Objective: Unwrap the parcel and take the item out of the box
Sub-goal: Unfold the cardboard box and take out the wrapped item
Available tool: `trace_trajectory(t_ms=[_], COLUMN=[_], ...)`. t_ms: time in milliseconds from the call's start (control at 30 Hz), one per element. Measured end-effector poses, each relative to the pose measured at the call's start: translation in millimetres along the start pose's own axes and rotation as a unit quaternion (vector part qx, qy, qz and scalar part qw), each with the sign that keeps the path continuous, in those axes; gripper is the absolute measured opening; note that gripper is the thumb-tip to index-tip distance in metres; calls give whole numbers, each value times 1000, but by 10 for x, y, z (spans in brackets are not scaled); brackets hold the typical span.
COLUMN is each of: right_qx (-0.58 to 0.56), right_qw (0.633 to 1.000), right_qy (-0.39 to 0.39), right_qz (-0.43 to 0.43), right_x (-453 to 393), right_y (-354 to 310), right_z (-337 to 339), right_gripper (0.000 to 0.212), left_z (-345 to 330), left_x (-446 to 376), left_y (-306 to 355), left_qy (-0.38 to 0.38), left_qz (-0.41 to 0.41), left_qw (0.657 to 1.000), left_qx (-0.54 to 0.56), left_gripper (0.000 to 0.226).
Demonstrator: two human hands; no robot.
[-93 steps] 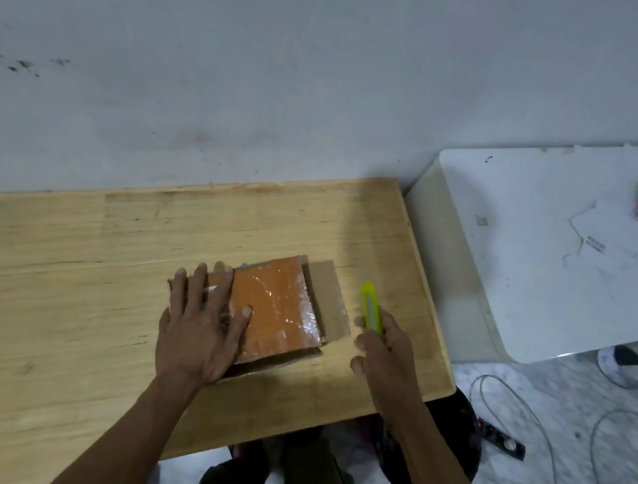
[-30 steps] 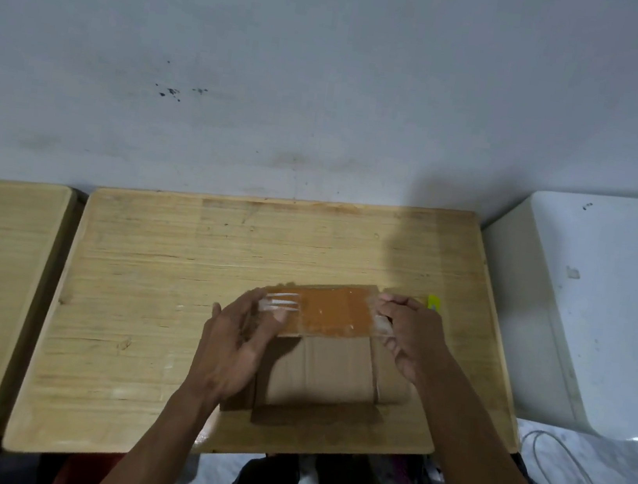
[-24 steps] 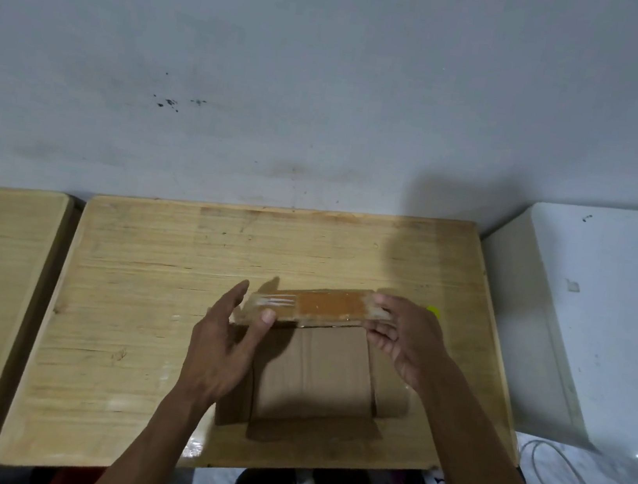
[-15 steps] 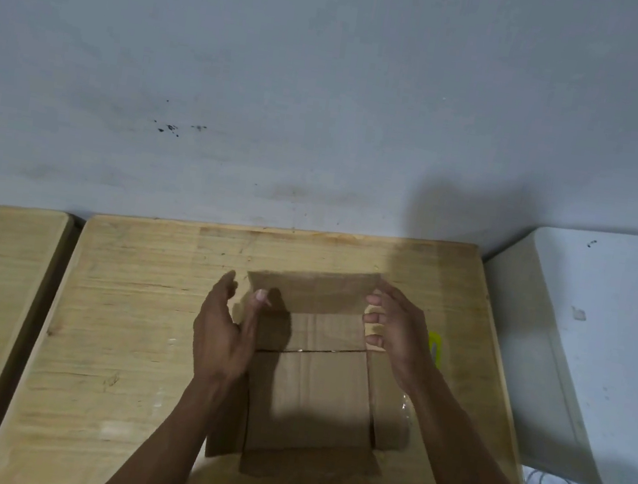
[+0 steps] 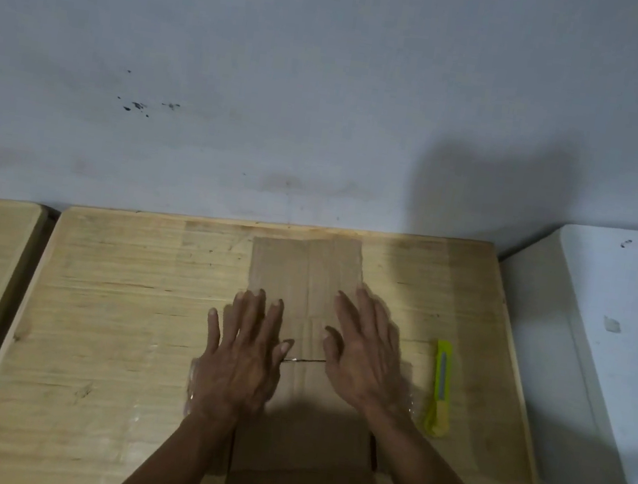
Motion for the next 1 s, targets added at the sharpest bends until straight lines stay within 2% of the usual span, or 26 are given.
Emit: trace_trajectory(t_ms=[200, 333, 433, 533, 633, 700, 833, 1000], right_qx=[33, 39, 41, 12, -16, -11, 22, 67], right_qw=[998, 997, 998, 1000, 1000, 1000, 999, 998], right_qy=[-52, -58, -45, -22, -23, -24, -28, 1], right_qz=[-24, -23, -11, 8, 2, -14, -23, -13], right_x=[57, -52, -32, 293, 828, 1098, 1347, 1417], right_y=[9, -5, -51, -156, -220, -183, -137, -107], right_z=[-394, -410, -312, -179, -236, -357, -579, -692], right_gripper=[61, 62, 63, 64, 64, 63, 62, 61], left_z=[-128, -80, 41, 106, 33, -116, -427, -513], left_x=[-103, -192, -120, 174, 643, 929, 1195, 1213], left_y=[-48, -65, -13, 28, 46, 78, 8, -13], left_qy=[-2, 15, 24, 8, -38, -63, -67, -30], left_qz=[-1, 9, -8, -10, 21, 37, 64, 59], left_qw=[1000, 1000, 999, 997, 991, 991, 993, 997], left_qx=[20, -2, 24, 81, 129, 116, 67, 50], left_gripper=[65, 66, 66, 66, 66, 68, 69, 68])
Point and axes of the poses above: each hand's wrist, its own x-axis away from the middle knuckle, its own z-axis out of the back of the hand, y = z × x, the point moved 8 cm from there along -x, towards the middle knuckle, and after that the axes turned 9 degrees about z, right-handed, at the moved point
